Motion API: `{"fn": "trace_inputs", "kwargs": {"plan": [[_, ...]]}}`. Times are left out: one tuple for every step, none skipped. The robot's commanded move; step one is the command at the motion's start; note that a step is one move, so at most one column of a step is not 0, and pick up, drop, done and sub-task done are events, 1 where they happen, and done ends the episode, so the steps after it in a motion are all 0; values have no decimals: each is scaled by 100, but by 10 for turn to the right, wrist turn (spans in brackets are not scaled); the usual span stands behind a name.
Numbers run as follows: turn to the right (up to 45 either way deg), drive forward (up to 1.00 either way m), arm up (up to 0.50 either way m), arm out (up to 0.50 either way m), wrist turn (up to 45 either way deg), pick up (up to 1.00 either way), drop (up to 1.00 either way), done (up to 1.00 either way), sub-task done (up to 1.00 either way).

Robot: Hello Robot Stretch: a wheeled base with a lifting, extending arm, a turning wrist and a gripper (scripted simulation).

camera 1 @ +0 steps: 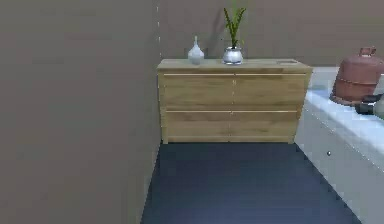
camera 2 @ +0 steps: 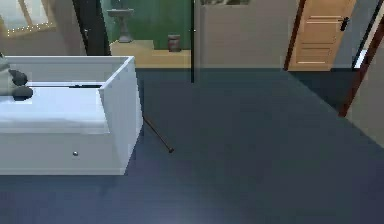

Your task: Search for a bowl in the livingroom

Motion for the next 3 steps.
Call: {"fn": "trace_inputs", "kwargs": {"plan": [[450,0,0,0,0,0,0,0,0],[300,0,0,0,0,0,0,0,0],[0,10,0,0,0,0,0,0,0]]}}
